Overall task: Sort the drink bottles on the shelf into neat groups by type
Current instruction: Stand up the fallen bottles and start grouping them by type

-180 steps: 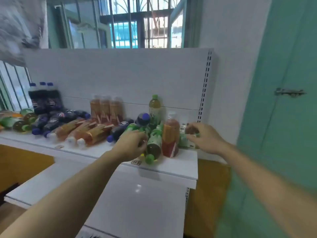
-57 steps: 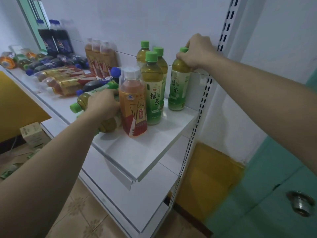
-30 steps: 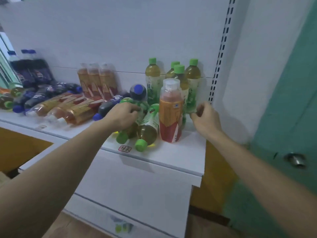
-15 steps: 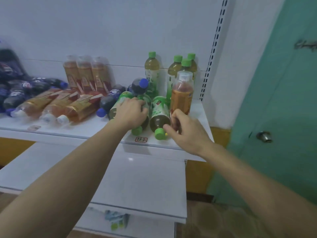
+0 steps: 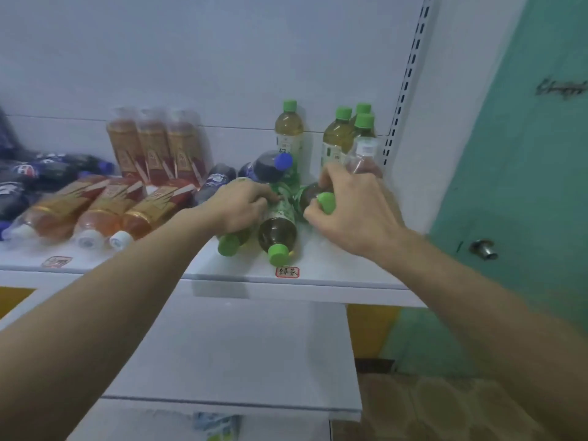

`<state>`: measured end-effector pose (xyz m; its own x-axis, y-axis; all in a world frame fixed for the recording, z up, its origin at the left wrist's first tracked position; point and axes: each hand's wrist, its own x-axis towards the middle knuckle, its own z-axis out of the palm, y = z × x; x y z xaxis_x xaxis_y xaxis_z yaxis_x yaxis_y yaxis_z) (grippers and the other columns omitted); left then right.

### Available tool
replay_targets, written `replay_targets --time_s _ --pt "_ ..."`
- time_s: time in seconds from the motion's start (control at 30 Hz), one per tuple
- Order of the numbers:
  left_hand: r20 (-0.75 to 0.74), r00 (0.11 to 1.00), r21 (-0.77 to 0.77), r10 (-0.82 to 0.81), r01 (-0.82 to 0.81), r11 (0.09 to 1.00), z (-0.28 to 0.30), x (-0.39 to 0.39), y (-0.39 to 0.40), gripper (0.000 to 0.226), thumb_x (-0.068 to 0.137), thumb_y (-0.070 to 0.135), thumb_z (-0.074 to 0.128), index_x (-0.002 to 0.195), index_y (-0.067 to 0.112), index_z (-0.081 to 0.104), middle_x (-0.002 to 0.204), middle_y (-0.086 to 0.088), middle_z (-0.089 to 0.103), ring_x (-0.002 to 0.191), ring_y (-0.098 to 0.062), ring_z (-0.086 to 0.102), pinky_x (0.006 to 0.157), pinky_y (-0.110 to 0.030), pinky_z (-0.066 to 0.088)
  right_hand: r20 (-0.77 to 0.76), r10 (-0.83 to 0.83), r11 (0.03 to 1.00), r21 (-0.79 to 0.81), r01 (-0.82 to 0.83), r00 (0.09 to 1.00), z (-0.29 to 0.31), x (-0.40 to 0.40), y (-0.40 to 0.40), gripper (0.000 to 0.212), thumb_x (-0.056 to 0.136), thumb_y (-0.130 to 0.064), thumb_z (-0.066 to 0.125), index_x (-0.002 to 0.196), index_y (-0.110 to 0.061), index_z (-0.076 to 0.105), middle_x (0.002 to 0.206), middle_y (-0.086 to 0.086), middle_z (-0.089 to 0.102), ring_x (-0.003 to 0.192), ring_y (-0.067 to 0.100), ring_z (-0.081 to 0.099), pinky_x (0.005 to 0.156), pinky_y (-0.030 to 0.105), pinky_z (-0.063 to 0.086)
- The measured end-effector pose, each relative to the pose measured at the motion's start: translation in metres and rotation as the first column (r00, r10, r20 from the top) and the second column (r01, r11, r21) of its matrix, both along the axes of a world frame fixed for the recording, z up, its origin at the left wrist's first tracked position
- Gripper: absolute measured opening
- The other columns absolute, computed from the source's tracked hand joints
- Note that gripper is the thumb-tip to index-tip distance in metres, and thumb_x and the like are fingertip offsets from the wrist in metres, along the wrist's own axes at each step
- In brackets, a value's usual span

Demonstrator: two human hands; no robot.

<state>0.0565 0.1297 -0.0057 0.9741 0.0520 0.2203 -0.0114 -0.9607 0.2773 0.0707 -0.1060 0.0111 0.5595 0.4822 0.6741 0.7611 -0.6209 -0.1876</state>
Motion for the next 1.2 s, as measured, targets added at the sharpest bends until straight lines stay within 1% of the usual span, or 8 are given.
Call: replay_targets --time_s 0.07,0.23,0.4,0.63,0.73,0.9,1.07,1.2 --pt "0.019 0.994 -0.026 -0.105 0.105 0.994 0.000 0.002 0.016 0.038 0.100 0.011 0.045 0.128 0.019 0.070 0.135 -0.004 0.065 0.125 -0.023 0.056 0.103 -0.027 0.039 -0.002 -0.078 0.997 -0.023 0.078 0.997 0.032 0.008 0.018 0.020 0.082 -0.042 0.051 0.089 -0.024 0.050 0.066 -0.005 0.053 0.060 0.021 0.049 0.057 0.031 0.038" --pt "0.004 0.975 0.023 -0.221 0.221 0.975 -0.006 0.010 0.044 0.044 0.103 0.034 0.037 0.131 0.017 0.066 0.140 -0.006 0.056 0.130 -0.026 0.048 0.108 -0.056 0.039 -0.087 -0.262 0.944 -0.229 0.237 0.961 0.086 0.045 0.067 0.018 0.099 -0.024 0.044 0.105 -0.014 0.058 0.093 0.008 0.060 0.081 0.027 0.054 0.065 0.034 0.039" --pt "0.056 0.944 0.002 -0.324 0.324 0.946 -0.008 0.025 0.068 0.034 0.103 0.029 0.043 0.108 0.011 0.071 0.113 -0.004 0.063 0.109 -0.024 0.057 0.100 -0.040 0.044 -0.188 -0.442 0.873 -0.315 0.372 0.877 0.096 0.070 0.093 0.032 0.104 -0.020 0.047 0.135 -0.013 0.052 0.118 0.013 0.056 0.090 0.026 0.047 0.065 0.031 0.037" --pt "-0.028 0.957 0.108 -0.290 0.291 0.951 -0.009 0.033 0.065 0.043 0.099 0.038 0.037 0.100 0.012 0.071 0.117 -0.006 0.061 0.110 -0.028 0.052 0.095 -0.051 0.046 -0.240 -0.455 0.881 -0.264 0.393 0.858 0.084 0.075 0.093 0.054 0.098 -0.010 0.047 0.151 -0.015 0.038 0.137 0.019 0.053 0.110 0.033 0.058 0.077 0.033 0.045" --pt "-0.062 0.955 0.112 -0.291 0.297 0.948 -0.004 0.032 0.061 0.049 0.090 0.046 0.029 0.091 0.016 0.067 0.109 -0.005 0.059 0.110 -0.028 0.051 0.094 -0.051 0.045 -0.156 -0.455 0.886 -0.176 0.429 0.877 0.080 0.060 0.091 0.054 0.095 -0.011 0.049 0.147 -0.018 0.038 0.128 0.015 0.050 0.103 0.032 0.054 0.076 0.037 0.043" --pt "-0.037 0.942 0.054 -0.333 0.334 0.941 -0.008 0.037 0.062 0.042 0.088 0.047 0.029 0.073 0.020 0.057 0.091 -0.003 0.058 0.098 -0.027 0.054 0.096 -0.051 0.045 -0.138 -0.333 0.943 -0.043 0.331 0.933 0.018 0.010 0.088 0.010 0.095 -0.027 0.057 0.103 -0.025 0.051 0.089 -0.007 0.056 0.077 0.014 0.055 0.058 0.027 0.037" --pt "0.120 0.940 -0.048 -0.319 0.327 0.944 -0.015 0.041 0.062 0.043 0.084 0.044 0.042 0.062 0.011 0.059 0.064 -0.007 0.059 0.064 -0.025 0.055 0.069 -0.050 0.051 -0.365 -0.304 0.940 0.034 0.339 0.880 -0.056 -0.028 0.085 0.027 0.094 -0.054 0.055 0.099 -0.031 0.043 0.094 -0.009 0.056 0.084 0.011 0.056 0.060 0.025 0.037" --pt "0.201 0.940 -0.087 -0.277 0.299 0.950 -0.020 0.041 0.061 0.045 0.089 0.043 0.046 0.065 0.009 0.061 0.069 -0.010 0.060 0.064 -0.025 0.055 0.066 -0.046 0.050 -0.393 -0.334 0.928 0.022 0.372 0.857 -0.077 -0.045 0.082 0.049 0.083 -0.065 0.063 0.113 -0.039 0.035 0.099 -0.011 0.055 0.081 0.011 0.054 0.056 0.022 0.032"
